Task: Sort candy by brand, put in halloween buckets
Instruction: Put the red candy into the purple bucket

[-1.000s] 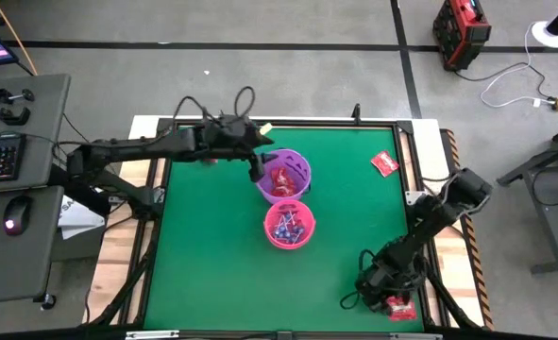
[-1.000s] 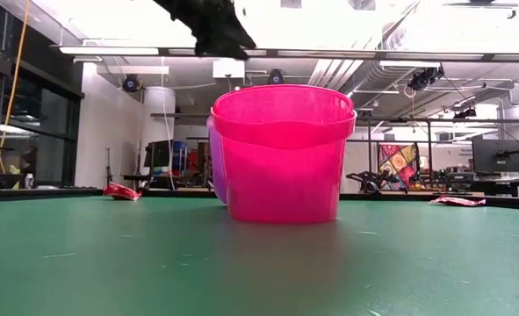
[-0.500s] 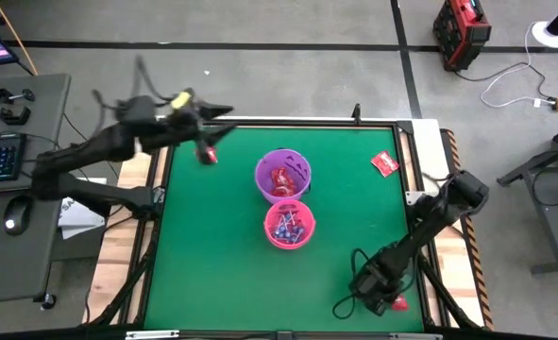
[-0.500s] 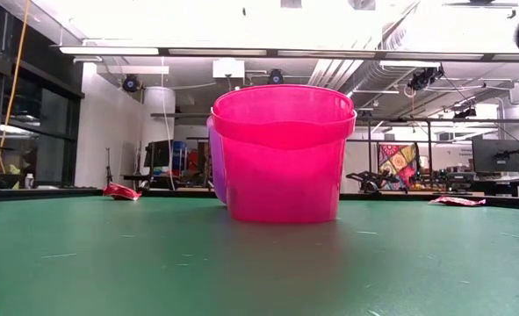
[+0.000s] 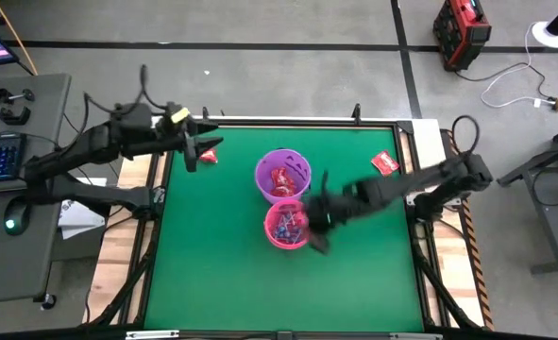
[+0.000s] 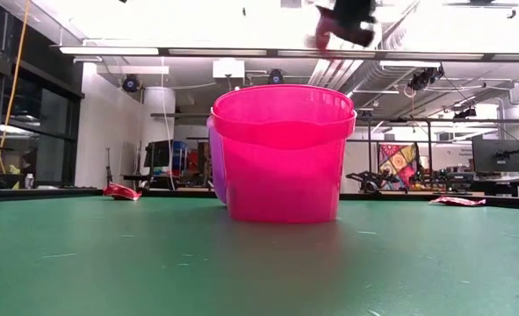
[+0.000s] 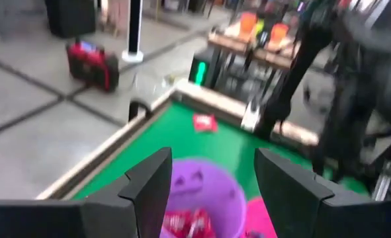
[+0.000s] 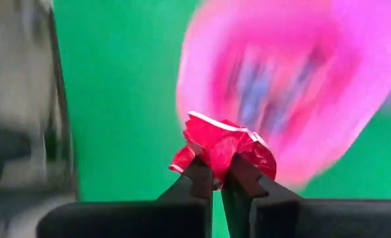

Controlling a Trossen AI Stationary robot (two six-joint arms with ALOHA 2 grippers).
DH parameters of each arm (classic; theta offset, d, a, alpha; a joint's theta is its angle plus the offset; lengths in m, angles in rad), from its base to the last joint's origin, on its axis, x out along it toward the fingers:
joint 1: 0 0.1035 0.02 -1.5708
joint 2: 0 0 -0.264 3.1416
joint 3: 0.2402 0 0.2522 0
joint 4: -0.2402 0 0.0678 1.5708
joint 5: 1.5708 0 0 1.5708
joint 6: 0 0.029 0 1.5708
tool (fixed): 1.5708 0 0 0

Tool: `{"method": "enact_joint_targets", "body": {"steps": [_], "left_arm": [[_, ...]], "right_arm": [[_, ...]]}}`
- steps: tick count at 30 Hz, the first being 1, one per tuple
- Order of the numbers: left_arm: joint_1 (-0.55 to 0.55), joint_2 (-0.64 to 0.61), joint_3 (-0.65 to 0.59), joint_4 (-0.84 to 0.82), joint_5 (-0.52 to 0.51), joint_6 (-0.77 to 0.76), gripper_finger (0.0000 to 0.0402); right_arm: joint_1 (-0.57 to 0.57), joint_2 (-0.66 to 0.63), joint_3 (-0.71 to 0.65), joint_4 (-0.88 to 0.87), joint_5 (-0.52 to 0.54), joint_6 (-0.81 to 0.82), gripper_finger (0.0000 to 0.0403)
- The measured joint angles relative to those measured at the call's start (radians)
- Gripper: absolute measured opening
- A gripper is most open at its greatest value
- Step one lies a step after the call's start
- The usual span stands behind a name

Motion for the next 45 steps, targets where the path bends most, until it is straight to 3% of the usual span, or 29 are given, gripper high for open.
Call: {"method": "enact_joint_targets", "body": {"steps": [3,7,12,16,21,26,29,34,38,41,45], "left_arm": [[-0.001,0.024,0.0,-0.05,0.001,-0.002,0.0205],[-0.005,0.05,-0.001,-0.075,0.001,0.024,0.0205],[-0.005,0.071,-0.001,-0.118,0.003,0.051,0.0204],[-0.005,0.086,-0.001,-0.174,0.007,0.09,0.0204],[0.011,0.123,-0.001,-0.194,0.01,0.112,0.0204],[0.081,0.203,0.002,-0.219,0.011,0.101,0.0204],[0.18,0.322,0.067,-0.374,0.011,0.083,0.0204],[0.355,0.623,0.206,-0.644,-0.014,0.115,0.0204],[0.454,0.851,0.232,-0.82,-0.064,0.152,0.0204],[0.505,0.985,0.231,-0.878,-0.104,0.157,0.0204],[0.537,1.093,0.231,-0.839,-0.102,0.159,0.0204]], "right_arm": [[-0.12,-0.002,0.055,0.132,0.101,-0.092,0.0004],[-0.262,-0.001,0.053,0.167,0.171,-0.098,0.0004],[-0.364,0.023,0.027,0.183,0.121,-0.06,0.0026],[-0.371,0.077,0.027,0.236,0.051,-0.044,0.0091],[-0.371,0.125,0.027,0.231,0.053,-0.014,0.0203],[-0.419,0.115,0.085,0.201,0.041,-0.104,0.0289],[-0.469,0.104,0.153,0.156,0.003,-0.194,0.0311],[-0.569,0.1,0.262,0.084,-0.004,-0.329,0.0316],[-0.646,0.1,0.304,0.058,-0.064,-0.381,0.0316],[-0.693,0.1,0.308,0.05,-0.115,-0.405,0.0316],[-0.742,0.1,0.308,0.045,-0.145,-0.411,0.0316]]}}
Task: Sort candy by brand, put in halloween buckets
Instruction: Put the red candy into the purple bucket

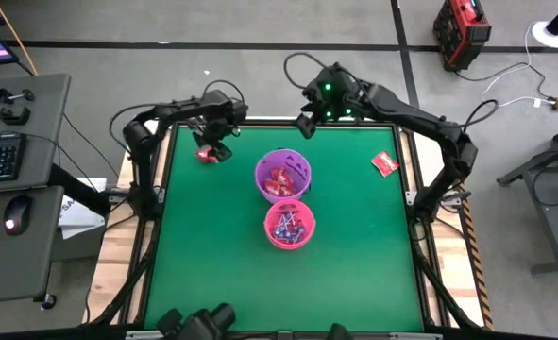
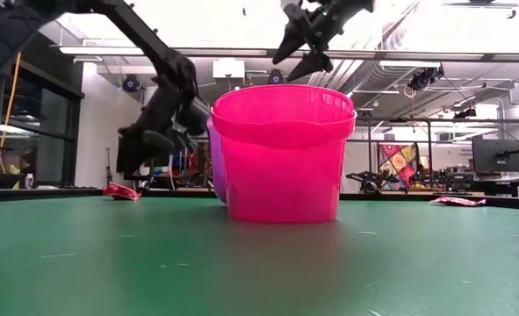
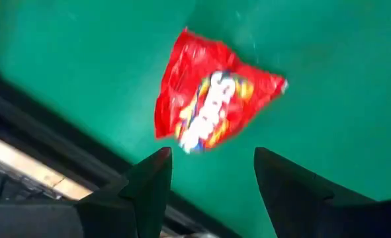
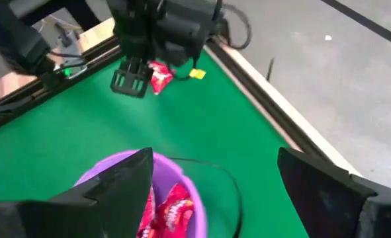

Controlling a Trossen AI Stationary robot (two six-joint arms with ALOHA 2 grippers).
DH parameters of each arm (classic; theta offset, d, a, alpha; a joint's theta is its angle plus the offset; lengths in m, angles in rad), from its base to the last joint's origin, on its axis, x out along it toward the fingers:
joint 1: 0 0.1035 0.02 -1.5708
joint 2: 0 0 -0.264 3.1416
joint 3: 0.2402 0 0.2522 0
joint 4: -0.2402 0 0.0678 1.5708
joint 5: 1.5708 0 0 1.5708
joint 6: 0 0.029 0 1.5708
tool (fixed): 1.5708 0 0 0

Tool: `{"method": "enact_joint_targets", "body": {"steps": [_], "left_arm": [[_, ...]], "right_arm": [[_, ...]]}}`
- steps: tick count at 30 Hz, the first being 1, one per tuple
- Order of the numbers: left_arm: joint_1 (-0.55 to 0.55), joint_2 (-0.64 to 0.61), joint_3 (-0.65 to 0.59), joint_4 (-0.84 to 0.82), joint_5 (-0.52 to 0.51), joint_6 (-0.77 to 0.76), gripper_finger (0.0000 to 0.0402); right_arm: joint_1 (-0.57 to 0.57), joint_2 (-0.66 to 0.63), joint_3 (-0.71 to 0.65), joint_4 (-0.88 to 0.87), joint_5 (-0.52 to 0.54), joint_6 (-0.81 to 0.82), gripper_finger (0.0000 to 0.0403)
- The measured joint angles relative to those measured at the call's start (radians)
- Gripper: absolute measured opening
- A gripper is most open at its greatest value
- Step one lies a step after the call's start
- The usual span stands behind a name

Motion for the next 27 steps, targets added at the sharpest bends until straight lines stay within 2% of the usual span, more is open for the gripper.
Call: {"method": "enact_joint_targets", "body": {"steps": [4,11,14,18,22,27], "left_arm": [[0.005,0.049,0.0,0.039,0.031,0.037,0.0204],[0.005,0.105,0.001,0.089,0.001,0.065,0.0194],[0.005,0.118,0.001,0.087,0.011,0.068,0.0142],[0.004,0.124,0.001,0.092,0.03,0.074,0.0024],[0.004,0.081,0.015,0.096,0.037,0.078,0.0009],[-0.006,-0.121,0.048,0.176,0.078,0.043,0.0001]], "right_arm": [[-0.03,0.0,0.0,-0.008,-0.006,-0.04,0.0316],[-0.065,0.0,0.0,-0.024,-0.053,-0.06,0.0316],[-0.071,0.0,-0.001,-0.033,-0.054,-0.063,0.0316],[-0.073,-0.001,-0.001,-0.049,-0.055,-0.06,0.0316],[-0.073,-0.012,-0.002,-0.075,-0.064,-0.054,0.0316],[-0.073,-0.081,-0.002,-0.075,-0.111,-0.022,0.0316]]}}
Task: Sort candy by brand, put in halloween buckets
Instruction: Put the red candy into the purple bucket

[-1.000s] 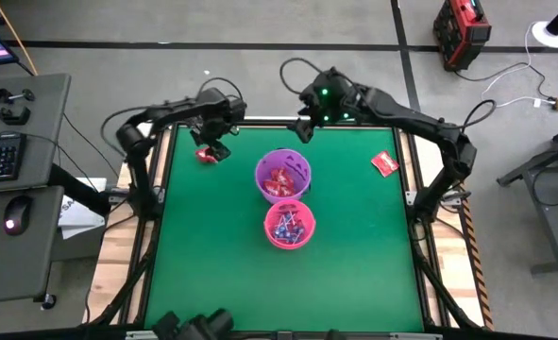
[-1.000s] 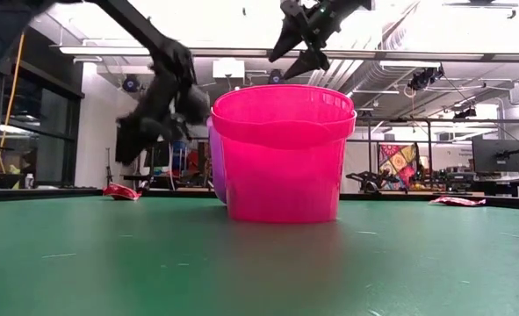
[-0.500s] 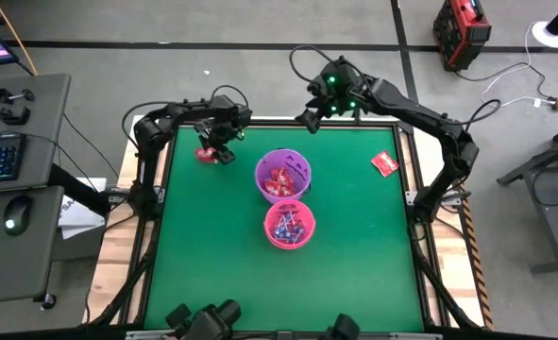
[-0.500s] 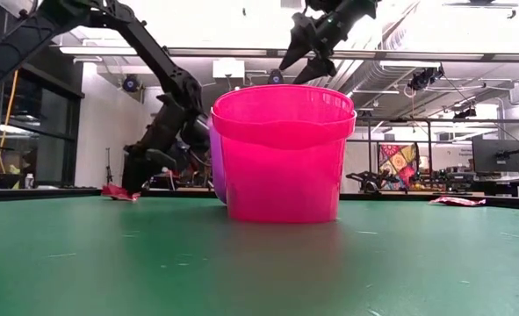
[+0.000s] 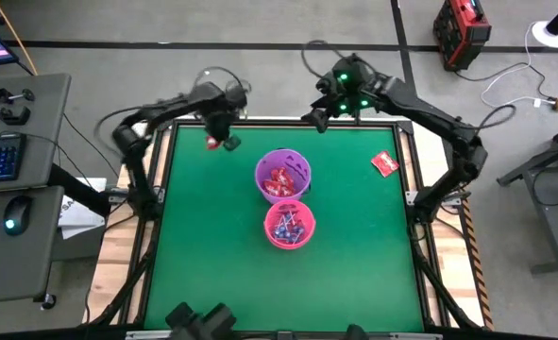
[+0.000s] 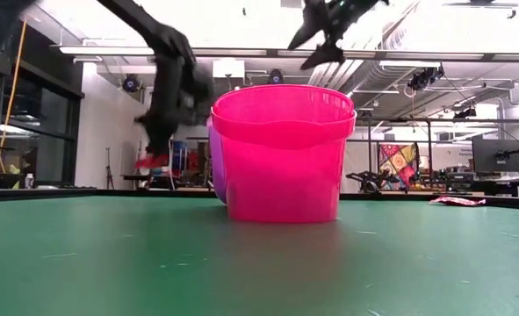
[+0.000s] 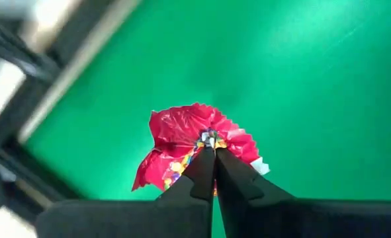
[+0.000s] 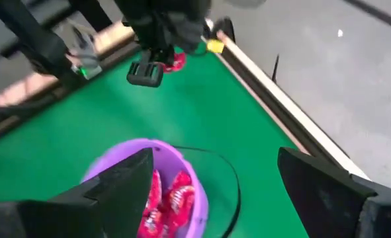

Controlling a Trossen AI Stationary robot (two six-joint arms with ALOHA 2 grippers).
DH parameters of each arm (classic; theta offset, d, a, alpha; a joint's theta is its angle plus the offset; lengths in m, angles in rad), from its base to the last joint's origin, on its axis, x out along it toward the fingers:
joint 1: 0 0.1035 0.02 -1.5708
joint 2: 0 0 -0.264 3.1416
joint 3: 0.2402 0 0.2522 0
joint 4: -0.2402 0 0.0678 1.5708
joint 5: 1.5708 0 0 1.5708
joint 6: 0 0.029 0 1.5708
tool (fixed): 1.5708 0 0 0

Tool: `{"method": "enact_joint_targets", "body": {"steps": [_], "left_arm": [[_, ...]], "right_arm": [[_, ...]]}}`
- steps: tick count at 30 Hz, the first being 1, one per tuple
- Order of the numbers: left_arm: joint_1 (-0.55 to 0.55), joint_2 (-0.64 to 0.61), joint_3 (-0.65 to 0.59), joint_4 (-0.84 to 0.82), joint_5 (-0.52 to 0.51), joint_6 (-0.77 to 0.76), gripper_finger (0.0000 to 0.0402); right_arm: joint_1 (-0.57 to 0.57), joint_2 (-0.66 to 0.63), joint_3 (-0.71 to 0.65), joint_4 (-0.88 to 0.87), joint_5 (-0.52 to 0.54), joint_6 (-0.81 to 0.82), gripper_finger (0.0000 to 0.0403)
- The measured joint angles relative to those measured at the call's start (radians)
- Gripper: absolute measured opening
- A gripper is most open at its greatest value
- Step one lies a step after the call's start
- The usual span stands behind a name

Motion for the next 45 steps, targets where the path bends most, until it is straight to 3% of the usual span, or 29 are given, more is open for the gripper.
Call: {"method": "enact_joint_targets", "body": {"steps": [5,10,13,19,26,33,38,42,45], "left_arm": [[-0.073,-0.261,-0.007,0.209,0.159,-0.089,0.0],[-0.242,-0.419,-0.067,0.491,0.271,-0.153,0.0],[-0.353,-0.428,-0.108,0.581,0.259,-0.16,0.0],[-0.495,-0.341,-0.164,0.658,0.134,-0.167,0.0011],[-0.535,-0.267,-0.164,0.649,0.182,-0.127,0.0101],[-0.51,-0.335,-0.164,0.534,0.246,-0.091,0.02],[-0.468,-0.455,-0.164,0.492,0.266,-0.097,0.0224],[-0.434,-0.566,-0.162,0.549,0.256,-0.099,0.0225],[-0.418,-0.628,-0.162,0.568,0.206,-0.129,0.0225]], "right_arm": [[0.01,-0.093,0.0,0.001,0.008,0.033,0.0316],[0.038,-0.15,0.0,-0.001,0.061,0.122,0.0316],[0.065,-0.164,0.0,-0.02,0.093,0.19,0.0316],[0.157,-0.162,0.0,-0.097,0.159,0.303,0.0316],[0.267,-0.161,0.0,-0.222,0.289,0.458,0.0316],[0.32,-0.158,-0.084,-0.347,0.399,0.599,0.0316],[0.195,-0.128,-0.293,-0.467,0.313,0.659,0.0316],[-0.015,-0.063,-0.437,-0.472,0.258,0.529,0.0316],[-0.156,0.026,-0.505,-0.474,0.285,0.409,0.0316]]}}
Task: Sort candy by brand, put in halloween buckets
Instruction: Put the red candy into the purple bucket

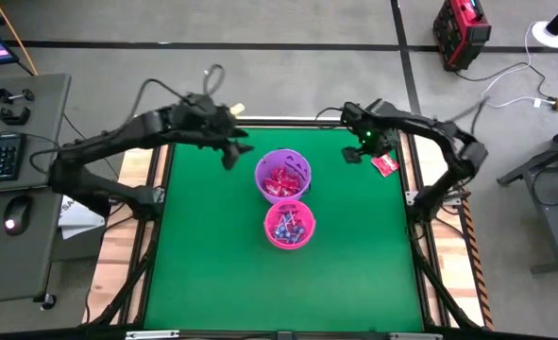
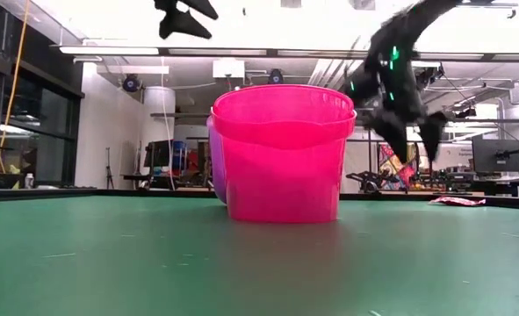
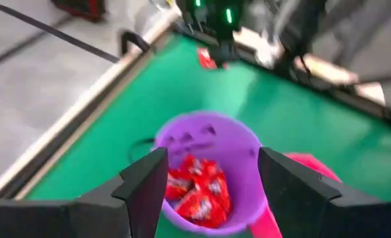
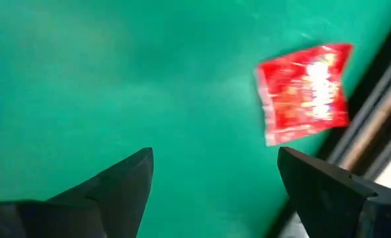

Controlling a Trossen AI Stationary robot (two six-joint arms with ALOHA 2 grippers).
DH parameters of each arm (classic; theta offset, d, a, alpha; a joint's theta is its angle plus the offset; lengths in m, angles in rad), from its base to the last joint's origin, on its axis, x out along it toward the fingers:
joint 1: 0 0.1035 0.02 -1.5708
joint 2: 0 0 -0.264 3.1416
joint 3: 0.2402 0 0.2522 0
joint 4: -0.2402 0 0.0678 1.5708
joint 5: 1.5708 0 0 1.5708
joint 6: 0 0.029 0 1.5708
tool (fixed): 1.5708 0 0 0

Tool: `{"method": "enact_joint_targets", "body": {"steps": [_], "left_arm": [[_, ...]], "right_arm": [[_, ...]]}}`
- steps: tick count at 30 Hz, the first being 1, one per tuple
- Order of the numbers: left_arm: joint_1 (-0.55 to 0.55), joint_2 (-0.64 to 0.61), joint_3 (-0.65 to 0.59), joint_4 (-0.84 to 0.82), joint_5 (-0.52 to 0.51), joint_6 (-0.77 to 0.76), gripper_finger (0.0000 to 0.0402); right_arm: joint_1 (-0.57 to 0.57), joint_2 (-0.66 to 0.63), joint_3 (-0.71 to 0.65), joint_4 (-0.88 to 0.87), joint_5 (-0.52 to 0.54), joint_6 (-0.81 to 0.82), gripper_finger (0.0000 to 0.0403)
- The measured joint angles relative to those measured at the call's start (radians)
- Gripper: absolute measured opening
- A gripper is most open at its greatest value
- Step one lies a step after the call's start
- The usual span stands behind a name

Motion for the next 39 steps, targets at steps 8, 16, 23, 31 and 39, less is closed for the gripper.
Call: {"method": "enact_joint_targets", "body": {"steps": [8,16,23,31,39], "left_arm": [[0.015,-0.103,0.0,0.005,-0.139,-0.122,0.0225],[0.014,-0.12,0.0,-0.031,-0.224,-0.161,0.0225],[-0.015,-0.12,0.0,-0.04,-0.236,-0.181,0.0225],[-0.078,-0.147,-0.045,0.036,-0.317,-0.113,0.0225],[-0.103,-0.328,-0.398,0.424,-0.247,-0.184,0.0225]], "right_arm": [[-0.199,0.202,-0.048,0.0,0.092,-0.225,0.0316],[-0.222,0.316,-0.038,0.047,0.124,-0.335,0.0267],[-0.202,0.352,-0.041,0.021,0.152,-0.439,0.0064],[-0.131,0.135,-0.015,-0.002,0.068,-0.464,0.0006],[0.077,-0.24,0.019,0.276,-0.345,-0.184,0.0003]]}}
